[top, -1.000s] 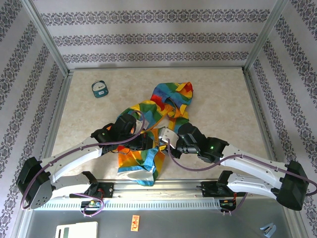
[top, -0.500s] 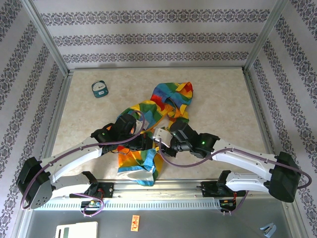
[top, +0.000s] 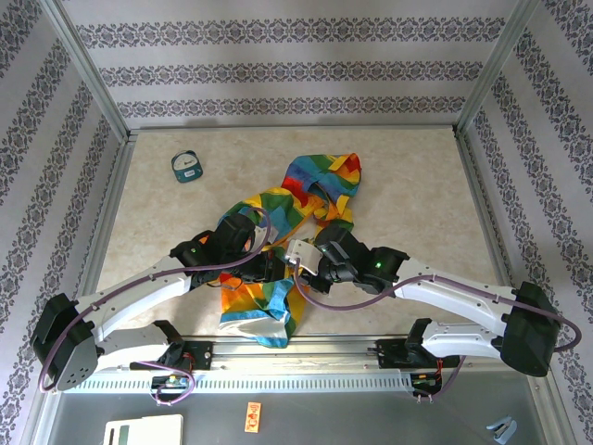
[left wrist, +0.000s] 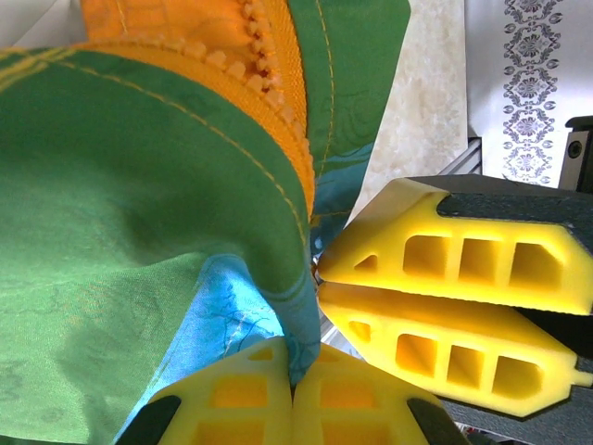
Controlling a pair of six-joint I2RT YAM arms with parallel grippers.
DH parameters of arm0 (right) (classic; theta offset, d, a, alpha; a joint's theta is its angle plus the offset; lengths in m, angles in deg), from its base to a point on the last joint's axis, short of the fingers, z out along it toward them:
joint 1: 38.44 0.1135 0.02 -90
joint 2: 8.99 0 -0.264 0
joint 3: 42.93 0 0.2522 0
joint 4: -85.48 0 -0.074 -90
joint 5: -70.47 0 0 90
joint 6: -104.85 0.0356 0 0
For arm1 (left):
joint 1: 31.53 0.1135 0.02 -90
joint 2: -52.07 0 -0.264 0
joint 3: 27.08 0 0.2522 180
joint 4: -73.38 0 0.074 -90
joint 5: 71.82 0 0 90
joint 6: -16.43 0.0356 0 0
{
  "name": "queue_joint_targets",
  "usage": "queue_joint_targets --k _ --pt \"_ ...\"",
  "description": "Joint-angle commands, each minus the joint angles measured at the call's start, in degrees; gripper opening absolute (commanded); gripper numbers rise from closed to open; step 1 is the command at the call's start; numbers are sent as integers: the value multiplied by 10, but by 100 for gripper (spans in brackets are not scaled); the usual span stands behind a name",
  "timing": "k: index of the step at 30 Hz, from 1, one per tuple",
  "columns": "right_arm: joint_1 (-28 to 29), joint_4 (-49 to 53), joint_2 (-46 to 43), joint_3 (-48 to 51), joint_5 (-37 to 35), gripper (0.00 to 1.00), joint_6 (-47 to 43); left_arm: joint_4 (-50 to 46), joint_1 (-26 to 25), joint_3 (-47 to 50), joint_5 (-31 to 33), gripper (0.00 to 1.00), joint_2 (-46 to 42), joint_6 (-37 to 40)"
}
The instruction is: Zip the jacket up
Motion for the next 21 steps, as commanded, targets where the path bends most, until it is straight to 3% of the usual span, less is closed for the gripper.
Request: queue_joint_targets --k 1,14,21 --pt "6 6 7 -17 -6 15 -3 -15 9 -19 -5 0 -7 15" --pt "6 2 42 -37 -20 23 -15 -22 9 -18 -9 0 -17 17" --pt "6 -11 35 -34 -21 1 -16 -25 9 -11 -5 0 -29 17"
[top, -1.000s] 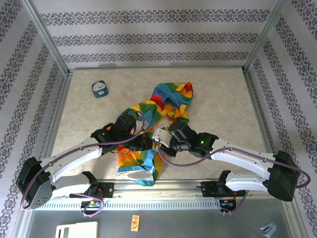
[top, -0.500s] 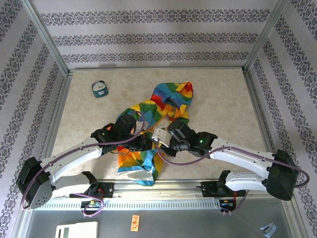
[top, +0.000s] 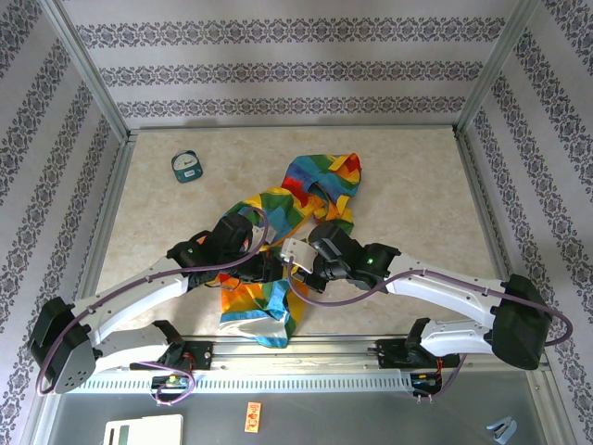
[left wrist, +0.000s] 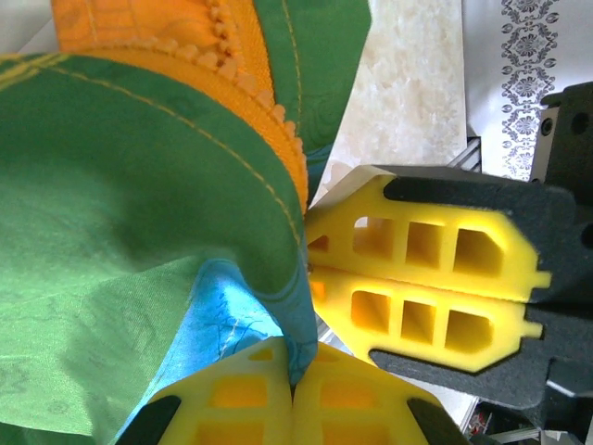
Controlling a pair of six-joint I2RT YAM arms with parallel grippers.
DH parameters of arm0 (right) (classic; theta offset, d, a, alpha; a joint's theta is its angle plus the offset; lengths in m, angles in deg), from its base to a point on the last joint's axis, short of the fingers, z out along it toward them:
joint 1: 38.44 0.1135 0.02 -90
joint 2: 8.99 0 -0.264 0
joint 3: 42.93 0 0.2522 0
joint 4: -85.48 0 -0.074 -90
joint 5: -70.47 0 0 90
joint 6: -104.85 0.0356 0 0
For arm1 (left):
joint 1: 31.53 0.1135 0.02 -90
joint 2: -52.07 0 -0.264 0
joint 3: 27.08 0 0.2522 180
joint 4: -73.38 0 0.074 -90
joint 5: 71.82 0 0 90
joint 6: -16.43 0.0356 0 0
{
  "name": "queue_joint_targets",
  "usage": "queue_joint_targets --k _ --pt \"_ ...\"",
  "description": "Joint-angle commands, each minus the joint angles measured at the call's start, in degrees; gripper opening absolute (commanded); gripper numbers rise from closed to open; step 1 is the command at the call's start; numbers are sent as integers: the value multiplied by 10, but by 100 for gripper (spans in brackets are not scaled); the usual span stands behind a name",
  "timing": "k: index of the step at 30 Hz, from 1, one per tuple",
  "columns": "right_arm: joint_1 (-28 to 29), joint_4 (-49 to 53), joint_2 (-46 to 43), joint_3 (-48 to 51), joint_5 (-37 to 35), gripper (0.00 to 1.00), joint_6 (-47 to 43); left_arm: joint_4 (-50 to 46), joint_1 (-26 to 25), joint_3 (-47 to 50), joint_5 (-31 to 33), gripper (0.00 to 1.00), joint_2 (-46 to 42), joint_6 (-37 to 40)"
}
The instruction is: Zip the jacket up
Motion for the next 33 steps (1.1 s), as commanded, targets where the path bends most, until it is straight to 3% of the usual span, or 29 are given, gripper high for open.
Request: queue_joint_targets --k 1,25,33 --pt "6 -10 -4 -12 -13 0 -4 -13 5 -10 -6 0 -16 10" --pt "6 -41 -18 2 -105 0 20 -44 5 -10 -25 0 -23 21" --pt "-17 -49 -5 -12 -113 0 48 -68 5 -12 -31 0 -30 33"
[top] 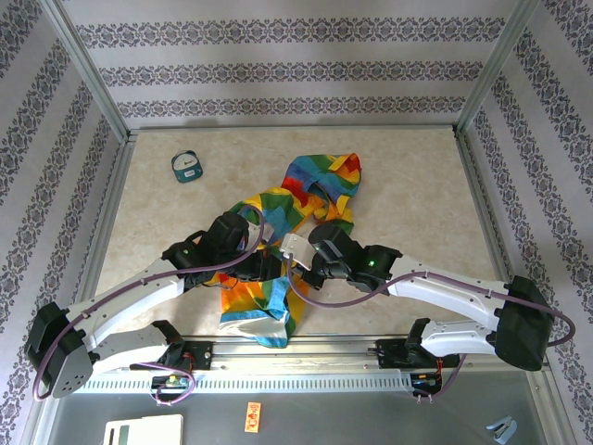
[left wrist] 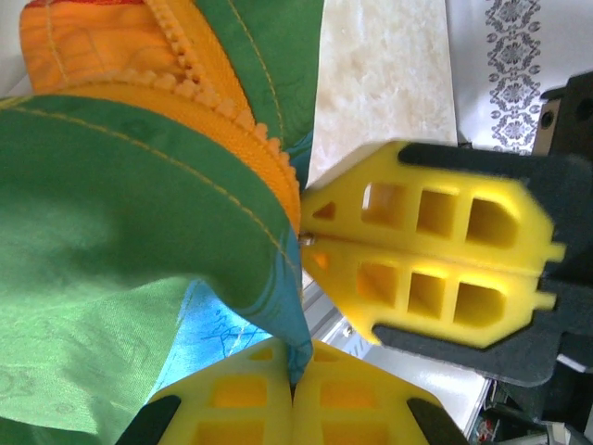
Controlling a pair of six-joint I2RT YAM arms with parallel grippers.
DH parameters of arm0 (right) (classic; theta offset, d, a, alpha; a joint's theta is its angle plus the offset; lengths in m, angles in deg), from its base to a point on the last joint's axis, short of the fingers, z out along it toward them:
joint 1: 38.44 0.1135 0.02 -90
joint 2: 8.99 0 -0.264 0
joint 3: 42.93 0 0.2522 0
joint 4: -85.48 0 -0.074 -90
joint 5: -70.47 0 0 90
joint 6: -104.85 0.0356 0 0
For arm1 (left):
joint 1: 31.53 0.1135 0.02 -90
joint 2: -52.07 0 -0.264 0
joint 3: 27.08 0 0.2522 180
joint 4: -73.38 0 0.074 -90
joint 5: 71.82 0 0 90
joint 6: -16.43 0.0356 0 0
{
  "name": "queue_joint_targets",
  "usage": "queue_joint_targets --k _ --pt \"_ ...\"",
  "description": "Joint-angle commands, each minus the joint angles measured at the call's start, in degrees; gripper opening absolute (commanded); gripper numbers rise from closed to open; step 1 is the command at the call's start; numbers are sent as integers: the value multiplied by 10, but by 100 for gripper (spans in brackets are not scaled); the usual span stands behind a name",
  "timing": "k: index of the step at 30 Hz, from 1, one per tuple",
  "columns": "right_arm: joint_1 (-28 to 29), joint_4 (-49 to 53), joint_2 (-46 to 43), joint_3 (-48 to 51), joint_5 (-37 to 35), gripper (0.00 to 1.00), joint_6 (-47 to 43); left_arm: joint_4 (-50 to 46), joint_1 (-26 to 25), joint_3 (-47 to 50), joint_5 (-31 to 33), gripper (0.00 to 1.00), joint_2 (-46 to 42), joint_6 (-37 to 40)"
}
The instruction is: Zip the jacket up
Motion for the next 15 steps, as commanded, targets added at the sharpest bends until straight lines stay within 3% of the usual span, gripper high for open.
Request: queue_joint_targets --k 1,8,15 --pt "-27 -20 4 -14 -55 0 28 -70 1 -13 -33 0 -13 24" --pt "-39 -10 1 -23 -7 0 22 -127 2 -36 -25 0 -25 60" --pt "-60 -1 9 -29 -33 0 43 -170 2 -48 -24 0 -40 80"
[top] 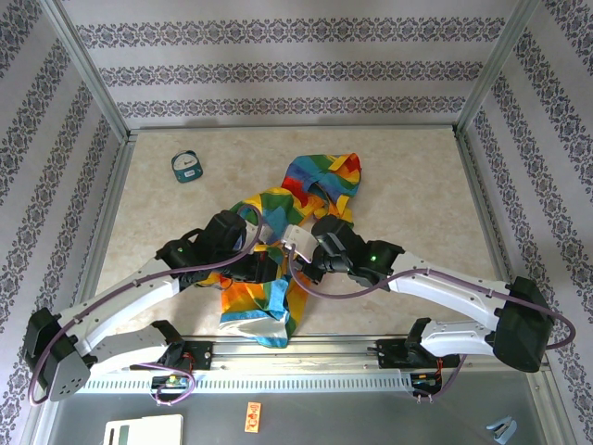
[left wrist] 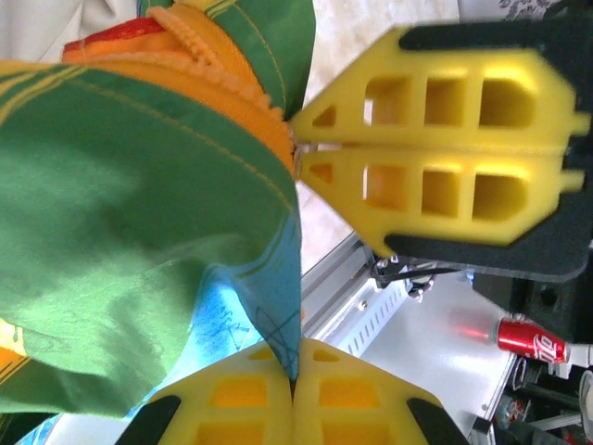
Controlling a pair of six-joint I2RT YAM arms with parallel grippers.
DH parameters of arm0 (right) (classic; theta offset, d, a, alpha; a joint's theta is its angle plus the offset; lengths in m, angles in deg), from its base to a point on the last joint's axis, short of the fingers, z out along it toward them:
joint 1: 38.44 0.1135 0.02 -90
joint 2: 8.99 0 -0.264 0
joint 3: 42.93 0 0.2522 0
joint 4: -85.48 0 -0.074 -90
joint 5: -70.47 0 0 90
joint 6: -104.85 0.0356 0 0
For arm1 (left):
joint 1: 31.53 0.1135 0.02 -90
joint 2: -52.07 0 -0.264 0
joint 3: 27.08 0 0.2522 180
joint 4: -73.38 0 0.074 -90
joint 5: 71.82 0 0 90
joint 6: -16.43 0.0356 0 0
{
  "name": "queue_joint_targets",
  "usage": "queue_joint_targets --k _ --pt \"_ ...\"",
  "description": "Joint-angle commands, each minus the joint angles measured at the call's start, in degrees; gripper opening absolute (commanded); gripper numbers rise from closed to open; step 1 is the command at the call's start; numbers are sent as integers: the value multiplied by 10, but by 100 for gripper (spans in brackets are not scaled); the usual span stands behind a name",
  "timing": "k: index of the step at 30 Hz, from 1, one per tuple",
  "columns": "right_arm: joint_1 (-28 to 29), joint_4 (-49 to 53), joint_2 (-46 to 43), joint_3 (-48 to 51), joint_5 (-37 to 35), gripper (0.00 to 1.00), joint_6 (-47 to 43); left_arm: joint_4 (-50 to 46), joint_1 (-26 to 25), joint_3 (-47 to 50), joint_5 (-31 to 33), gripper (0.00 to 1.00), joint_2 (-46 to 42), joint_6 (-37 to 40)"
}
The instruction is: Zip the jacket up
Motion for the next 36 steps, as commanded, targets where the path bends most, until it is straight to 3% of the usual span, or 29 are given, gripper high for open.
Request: queue_joint_targets --k 1,10,18,36 --pt "-37 8 7 -20 -65 0 26 -98 2 -18 -23 0 -28 29" --pt "-78 17 20 -67 -67 0 25 -147 5 -40 -14 0 -61 50" --pt "-108 18 44 -116 -57 0 20 -159 6 -55 -42 0 -84 84" --pt "-194 26 78 -183 -59 0 14 -264 5 -117 -17 0 -111 142"
